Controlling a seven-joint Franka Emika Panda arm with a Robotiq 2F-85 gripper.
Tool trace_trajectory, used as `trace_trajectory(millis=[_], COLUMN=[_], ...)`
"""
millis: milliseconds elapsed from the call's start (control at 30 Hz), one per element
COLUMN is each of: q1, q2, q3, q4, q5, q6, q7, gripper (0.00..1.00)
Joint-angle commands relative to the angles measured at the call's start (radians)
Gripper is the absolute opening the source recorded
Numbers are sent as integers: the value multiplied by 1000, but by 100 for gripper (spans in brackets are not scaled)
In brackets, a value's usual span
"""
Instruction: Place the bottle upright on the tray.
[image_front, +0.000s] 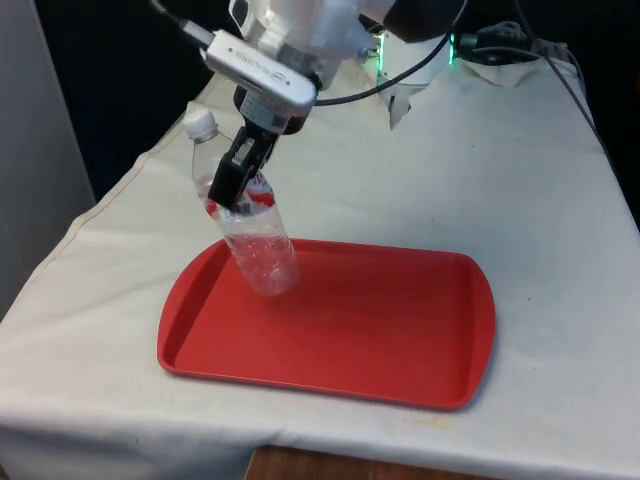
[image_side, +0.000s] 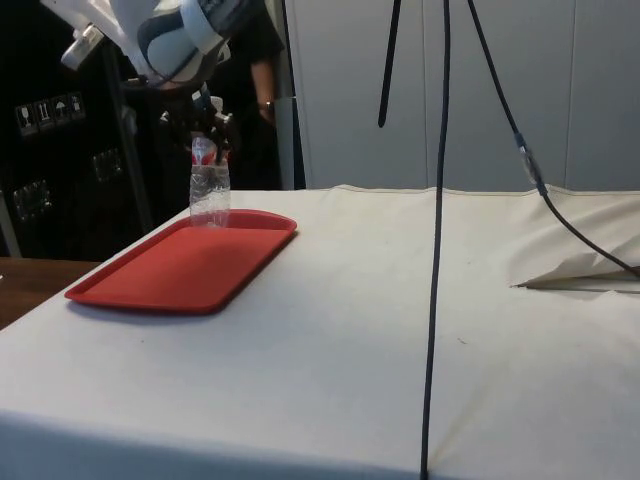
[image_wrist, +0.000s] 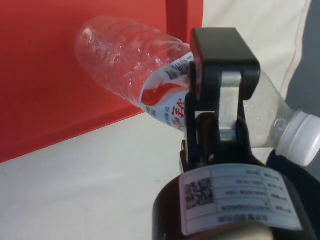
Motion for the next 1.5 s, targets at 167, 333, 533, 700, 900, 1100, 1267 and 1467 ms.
trace_trajectory(millis=[167, 333, 533, 700, 900, 1100, 1267, 1467], q1=[7, 7, 10, 11, 12, 16, 17, 17], q2=[19, 26, 39, 50, 63, 77, 89, 97], q3=[2, 8, 17, 31, 44, 63, 87, 105], q4=[14, 20, 31, 41, 55, 71, 94, 110], q5=[-71, -111, -168, -232, -293, -344, -373, -390], q6=[3, 0, -6, -12, -23, -42, -68, -87], q7=[70, 103, 155, 210, 264, 310, 330, 340], gripper=[14, 14, 14, 14, 14, 14, 14, 14])
